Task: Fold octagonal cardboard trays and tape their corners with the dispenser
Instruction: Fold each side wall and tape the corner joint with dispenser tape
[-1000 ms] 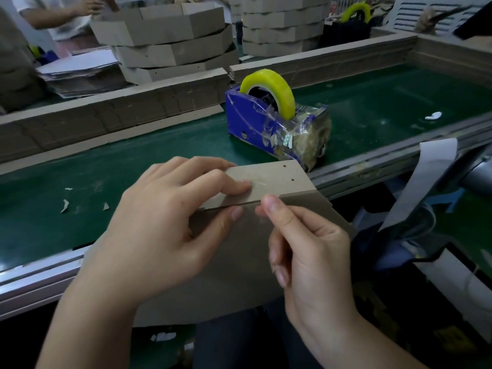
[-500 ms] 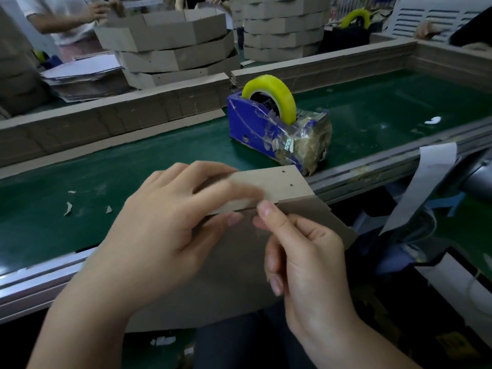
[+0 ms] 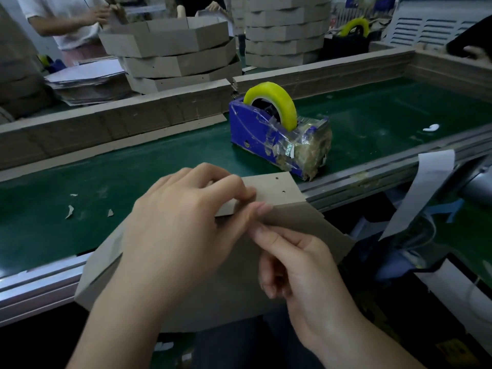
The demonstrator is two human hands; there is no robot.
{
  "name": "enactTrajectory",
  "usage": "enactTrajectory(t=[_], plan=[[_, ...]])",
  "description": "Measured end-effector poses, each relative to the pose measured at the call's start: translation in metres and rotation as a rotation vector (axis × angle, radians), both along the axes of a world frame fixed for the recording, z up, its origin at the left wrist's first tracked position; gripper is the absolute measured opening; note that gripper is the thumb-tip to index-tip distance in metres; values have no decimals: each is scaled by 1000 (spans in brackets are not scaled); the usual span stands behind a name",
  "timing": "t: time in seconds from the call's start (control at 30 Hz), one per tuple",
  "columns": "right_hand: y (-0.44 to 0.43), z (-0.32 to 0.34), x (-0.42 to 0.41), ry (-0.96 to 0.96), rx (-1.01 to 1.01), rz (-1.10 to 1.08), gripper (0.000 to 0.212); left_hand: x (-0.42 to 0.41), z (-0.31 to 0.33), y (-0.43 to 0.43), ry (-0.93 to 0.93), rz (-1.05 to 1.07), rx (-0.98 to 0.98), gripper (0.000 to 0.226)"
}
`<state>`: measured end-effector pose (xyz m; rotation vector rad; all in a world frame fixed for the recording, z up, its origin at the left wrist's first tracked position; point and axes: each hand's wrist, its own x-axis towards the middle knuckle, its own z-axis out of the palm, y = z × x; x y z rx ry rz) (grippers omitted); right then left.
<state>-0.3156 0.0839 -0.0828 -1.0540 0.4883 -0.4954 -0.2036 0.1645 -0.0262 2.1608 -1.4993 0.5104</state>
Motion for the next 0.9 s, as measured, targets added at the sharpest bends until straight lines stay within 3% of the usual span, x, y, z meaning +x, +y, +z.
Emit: enactTrajectory(t=[0.13, 0.17, 0.23, 0.37, 0.43, 0.53, 0.77, 0.83, 0.9], plan=[[2, -11, -2, 164, 88, 166, 63, 9, -3, 1, 2, -18, -49, 33], [5, -14, -3, 182, 61, 150, 62, 10, -4, 2, 15, -18, -50, 34], [5, -17, -7, 61, -148, -9, 36, 13, -3, 5, -13, -5, -26, 36], [-17, -11, -14, -128, -807, -536, 20, 15, -5, 10, -93, 29, 79, 43], [-24, -9, -11, -61, -1024, -612, 31, 15, -4, 12, -115, 39, 115, 46], [-26, -11, -4, -42, -1093, -618, 34, 11, 1, 11, -146, 37, 141, 42], [-44, 3, -14, -134, -1136, -574, 20, -9, 16, -2, -130, -98, 105, 39], [-63, 15, -16, -6, -1068, -385, 23, -8, 17, 4, -96, -142, 25, 38], [-77, 25, -16, 116, -943, -35, 32, -5, 16, 11, -47, -167, -30, 37]])
